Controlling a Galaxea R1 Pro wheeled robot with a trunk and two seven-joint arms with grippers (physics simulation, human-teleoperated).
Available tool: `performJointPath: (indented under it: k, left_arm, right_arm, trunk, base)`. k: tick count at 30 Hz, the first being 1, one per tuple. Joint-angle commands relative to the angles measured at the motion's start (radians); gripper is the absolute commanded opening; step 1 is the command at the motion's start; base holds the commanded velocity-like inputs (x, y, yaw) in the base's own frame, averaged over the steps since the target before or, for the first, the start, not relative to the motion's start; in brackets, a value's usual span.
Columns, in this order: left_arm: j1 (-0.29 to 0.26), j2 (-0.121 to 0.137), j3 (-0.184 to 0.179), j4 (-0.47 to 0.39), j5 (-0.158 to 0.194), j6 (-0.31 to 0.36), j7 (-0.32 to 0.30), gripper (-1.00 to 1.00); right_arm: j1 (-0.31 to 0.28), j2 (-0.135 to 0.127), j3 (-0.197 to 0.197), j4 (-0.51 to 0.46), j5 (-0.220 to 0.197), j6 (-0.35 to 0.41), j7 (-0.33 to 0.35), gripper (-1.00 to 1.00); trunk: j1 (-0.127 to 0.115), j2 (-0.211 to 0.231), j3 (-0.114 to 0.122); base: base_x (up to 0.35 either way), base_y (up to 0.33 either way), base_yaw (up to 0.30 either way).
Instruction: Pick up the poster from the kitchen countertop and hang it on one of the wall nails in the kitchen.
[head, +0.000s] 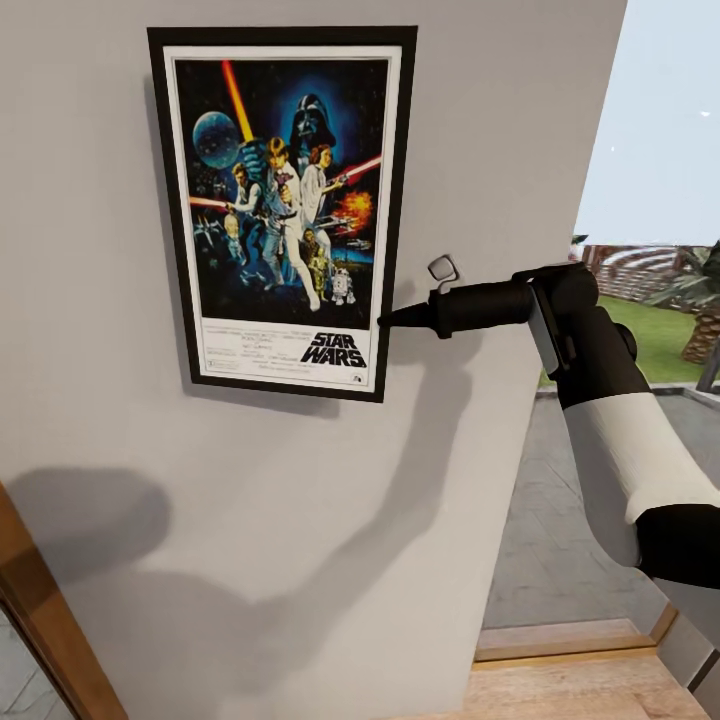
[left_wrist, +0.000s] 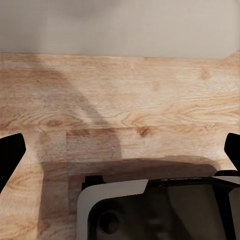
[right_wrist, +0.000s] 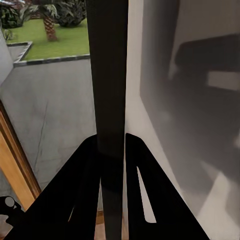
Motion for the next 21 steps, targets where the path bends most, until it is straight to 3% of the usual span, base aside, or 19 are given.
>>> performJointPath:
  k: [1,13,21]
  left_arm:
    - [0.0,0.0,0.004,-0.001,-0.001,-0.001,-0.005,1.0]
    - [0.0,0.0,0.004,-0.001,-0.001,-0.001,-0.005,1.0]
    - [0.0,0.001,0.004,0.0,-0.001,-0.001,-0.005,1.0]
  right_arm:
    - [0.0,-0.001,0.001,0.0,-0.001,0.013,0.003,-1.0]
    - [0.0,-0.001,0.001,0.0,-0.001,0.013,0.002,-1.0]
    - [0.0,-0.001,0.002,-0.002,-0.001,0.013,0.002,-1.0]
  trunk:
    - [0.0,-0.001,0.0]
    - [0.0,-0.001,0.0]
    - [0.0,-0.001,0.0]
  base:
    - [0.0,0.0,0.0]
    - [0.111,0.0,0.0]
    - [0.001,0.0,0.0]
